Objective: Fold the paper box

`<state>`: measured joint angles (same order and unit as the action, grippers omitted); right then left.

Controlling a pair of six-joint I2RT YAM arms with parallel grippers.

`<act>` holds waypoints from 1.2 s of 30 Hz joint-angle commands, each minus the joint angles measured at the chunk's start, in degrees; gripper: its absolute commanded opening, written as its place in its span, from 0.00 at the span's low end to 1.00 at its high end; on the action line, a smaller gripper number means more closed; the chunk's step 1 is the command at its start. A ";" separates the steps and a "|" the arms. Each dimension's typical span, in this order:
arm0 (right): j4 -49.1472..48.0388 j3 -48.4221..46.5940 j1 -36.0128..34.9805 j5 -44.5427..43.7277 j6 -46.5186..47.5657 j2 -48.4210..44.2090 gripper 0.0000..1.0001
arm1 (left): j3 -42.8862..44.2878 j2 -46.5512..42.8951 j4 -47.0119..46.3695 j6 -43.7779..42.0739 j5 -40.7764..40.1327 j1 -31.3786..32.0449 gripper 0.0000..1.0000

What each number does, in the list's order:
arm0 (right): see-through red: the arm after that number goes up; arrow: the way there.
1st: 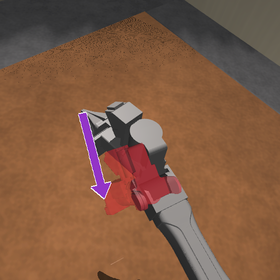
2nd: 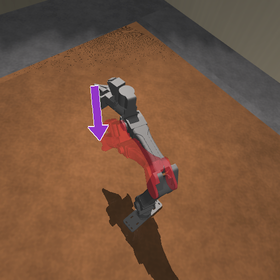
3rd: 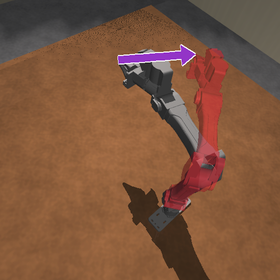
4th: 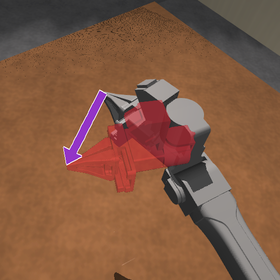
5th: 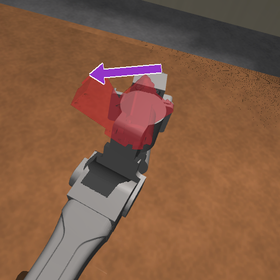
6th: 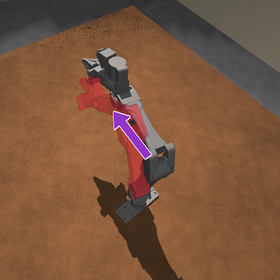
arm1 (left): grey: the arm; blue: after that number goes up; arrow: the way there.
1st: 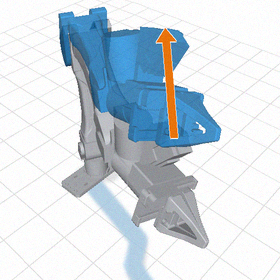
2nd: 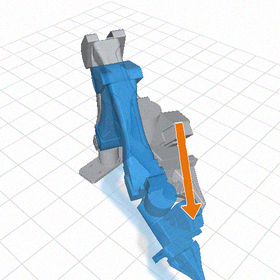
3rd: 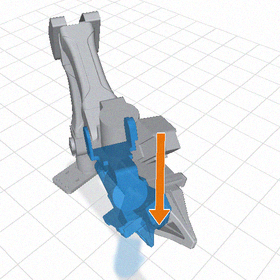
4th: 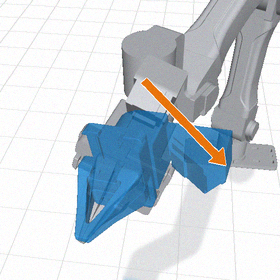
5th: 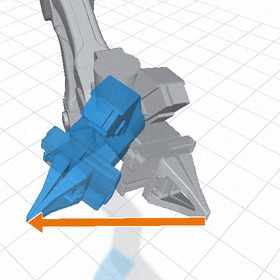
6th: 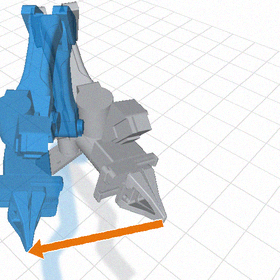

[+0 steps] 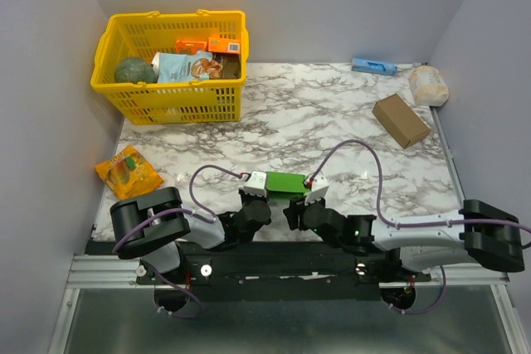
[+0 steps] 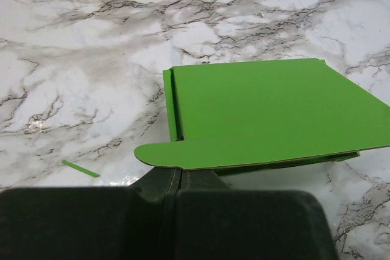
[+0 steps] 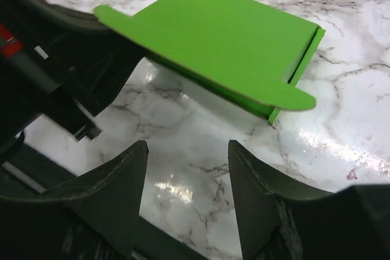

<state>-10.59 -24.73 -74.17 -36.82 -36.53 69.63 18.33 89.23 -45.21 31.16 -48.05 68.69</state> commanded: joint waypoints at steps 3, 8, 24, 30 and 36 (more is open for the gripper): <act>4.44 6.97 -4.67 -0.54 -1.44 -14.22 0.61 | -0.57 2.00 7.24 1.98 0.33 0.75 0.00; 2.16 7.07 -4.75 -0.80 4.70 -23.82 0.54 | -0.40 2.79 6.63 1.36 0.07 0.92 0.00; 7.34 -10.68 7.37 4.46 0.50 -3.66 0.58 | 0.92 3.76 7.68 -0.31 0.51 2.15 0.00; 4.70 -11.75 9.22 9.48 -0.99 5.25 0.58 | 2.06 2.44 11.28 -0.22 0.24 2.59 0.00; 2.07 -9.46 10.27 12.73 -5.39 11.76 0.58 | 3.47 -0.98 15.85 -1.45 2.34 2.77 0.09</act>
<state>-7.25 -35.31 -64.73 -28.64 -38.09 78.04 21.91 90.06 -39.18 29.85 -49.91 70.50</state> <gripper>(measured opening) 0.579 0.040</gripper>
